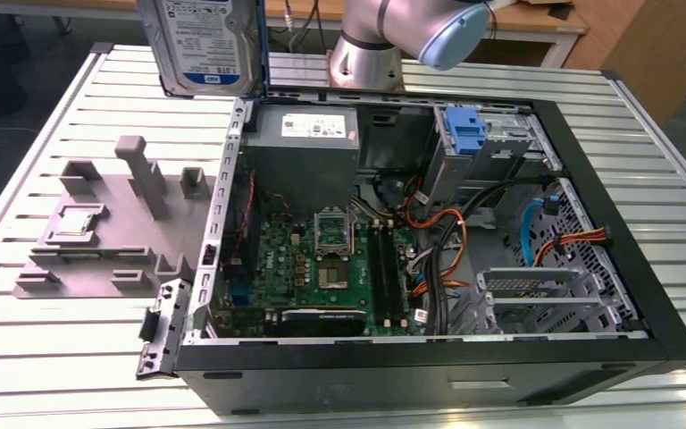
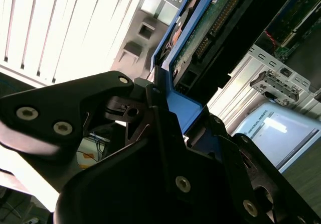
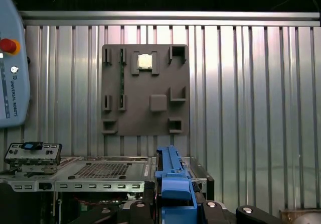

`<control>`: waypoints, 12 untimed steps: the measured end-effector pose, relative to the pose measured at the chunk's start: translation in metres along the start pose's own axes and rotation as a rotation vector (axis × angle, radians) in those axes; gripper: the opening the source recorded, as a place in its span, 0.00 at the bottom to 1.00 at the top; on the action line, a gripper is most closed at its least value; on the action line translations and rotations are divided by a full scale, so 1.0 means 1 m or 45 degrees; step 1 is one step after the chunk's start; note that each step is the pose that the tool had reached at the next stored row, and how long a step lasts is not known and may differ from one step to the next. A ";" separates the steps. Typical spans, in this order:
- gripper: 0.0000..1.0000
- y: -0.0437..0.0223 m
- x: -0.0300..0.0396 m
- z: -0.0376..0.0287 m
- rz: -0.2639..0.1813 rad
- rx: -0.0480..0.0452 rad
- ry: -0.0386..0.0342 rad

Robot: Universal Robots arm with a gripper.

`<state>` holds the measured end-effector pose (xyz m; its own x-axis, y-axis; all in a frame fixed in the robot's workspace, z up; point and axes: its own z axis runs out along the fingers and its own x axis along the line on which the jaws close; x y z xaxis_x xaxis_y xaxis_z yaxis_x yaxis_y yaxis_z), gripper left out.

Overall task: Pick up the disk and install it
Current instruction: 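Pick up the disk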

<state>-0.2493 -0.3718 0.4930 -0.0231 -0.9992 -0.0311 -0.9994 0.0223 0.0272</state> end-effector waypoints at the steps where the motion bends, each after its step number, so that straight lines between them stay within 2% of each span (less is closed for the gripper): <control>1: 0.37 -0.0007 0.0000 0.0000 0.000 0.000 -0.0001; 8: 0.37 -0.0073 -0.0002 -0.0002 0.000 0.000 0.0000; 12: 0.37 -0.0133 -0.0003 -0.0003 0.000 0.000 0.0000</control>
<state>-0.2359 -0.3718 0.4930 -0.0231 -0.9993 -0.0311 -0.9994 0.0222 0.0272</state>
